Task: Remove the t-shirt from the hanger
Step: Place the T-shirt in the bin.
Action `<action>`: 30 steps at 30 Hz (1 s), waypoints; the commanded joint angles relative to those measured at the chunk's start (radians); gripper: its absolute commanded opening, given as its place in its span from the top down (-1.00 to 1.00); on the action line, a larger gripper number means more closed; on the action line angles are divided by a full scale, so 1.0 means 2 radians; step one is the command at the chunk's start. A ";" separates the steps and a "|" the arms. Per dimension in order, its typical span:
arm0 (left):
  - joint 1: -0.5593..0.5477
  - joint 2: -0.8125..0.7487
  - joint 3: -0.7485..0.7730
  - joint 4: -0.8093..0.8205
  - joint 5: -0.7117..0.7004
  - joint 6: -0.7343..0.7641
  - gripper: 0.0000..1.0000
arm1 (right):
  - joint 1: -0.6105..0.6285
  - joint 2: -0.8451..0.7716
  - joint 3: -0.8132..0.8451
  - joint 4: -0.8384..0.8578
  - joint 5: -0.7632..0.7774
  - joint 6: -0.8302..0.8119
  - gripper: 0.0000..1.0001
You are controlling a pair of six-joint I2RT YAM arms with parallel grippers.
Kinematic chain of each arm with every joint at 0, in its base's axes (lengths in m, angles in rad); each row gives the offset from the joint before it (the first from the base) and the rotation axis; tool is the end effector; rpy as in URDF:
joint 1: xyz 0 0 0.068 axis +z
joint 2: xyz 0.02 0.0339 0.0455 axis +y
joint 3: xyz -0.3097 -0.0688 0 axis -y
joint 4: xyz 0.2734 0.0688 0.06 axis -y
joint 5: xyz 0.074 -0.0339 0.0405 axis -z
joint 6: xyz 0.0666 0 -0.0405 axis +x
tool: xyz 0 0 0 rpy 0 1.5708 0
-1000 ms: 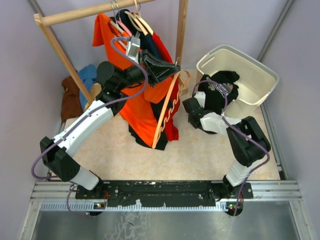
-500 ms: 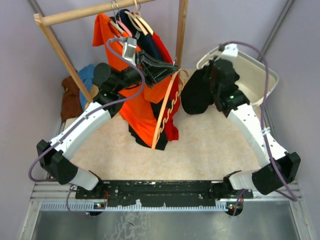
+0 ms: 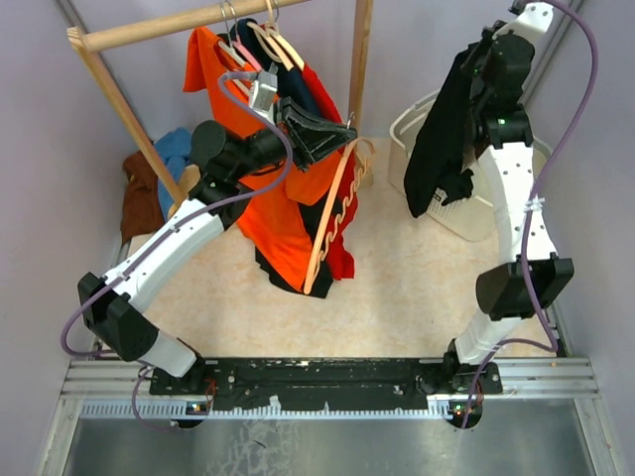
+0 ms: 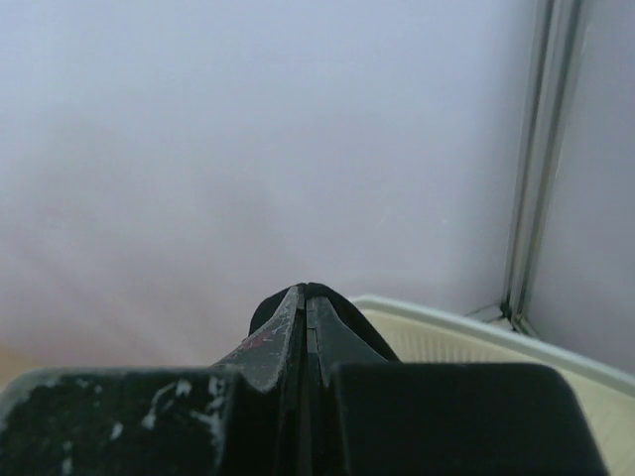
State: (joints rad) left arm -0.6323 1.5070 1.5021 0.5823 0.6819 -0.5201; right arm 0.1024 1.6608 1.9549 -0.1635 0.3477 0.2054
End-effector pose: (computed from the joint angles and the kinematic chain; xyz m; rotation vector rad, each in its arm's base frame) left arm 0.2811 -0.2580 0.5498 0.7364 0.9980 -1.3519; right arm 0.4276 0.0211 0.5764 0.3570 1.4034 0.0017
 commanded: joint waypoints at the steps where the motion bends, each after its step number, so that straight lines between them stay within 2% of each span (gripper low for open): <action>1: 0.003 0.019 0.034 0.003 -0.004 -0.008 1.00 | -0.043 0.057 0.089 0.021 -0.026 0.023 1.00; 9: 0.003 0.043 0.060 0.005 -0.004 -0.018 1.00 | -0.092 0.133 0.180 -0.024 -0.046 0.041 1.00; 12: 0.002 0.048 0.071 0.006 -0.005 -0.014 1.00 | -0.096 0.136 0.163 -0.049 -0.061 0.036 1.00; 14: 0.002 0.052 0.079 0.006 -0.011 -0.012 1.00 | -0.096 0.125 0.135 -0.066 -0.083 0.030 0.95; 18: 0.002 0.064 0.103 0.004 -0.026 -0.011 1.00 | -0.096 0.080 0.046 -0.096 -0.121 0.016 0.54; 21: 0.002 0.078 0.126 -0.008 -0.040 -0.007 1.00 | -0.096 0.025 -0.052 -0.084 -0.134 0.014 0.26; 26: 0.002 0.089 0.146 -0.029 -0.083 0.013 1.00 | -0.080 -0.099 -0.206 -0.033 -0.139 0.016 0.24; 30: 0.001 0.098 0.166 -0.049 -0.120 0.048 1.00 | -0.041 -0.171 -0.259 -0.031 -0.126 0.006 0.21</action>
State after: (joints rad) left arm -0.6323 1.6871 1.7657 0.5037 0.5480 -0.4980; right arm -0.0544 1.5150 1.4750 -0.3382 0.1017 0.2485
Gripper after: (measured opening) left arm 0.015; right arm 0.387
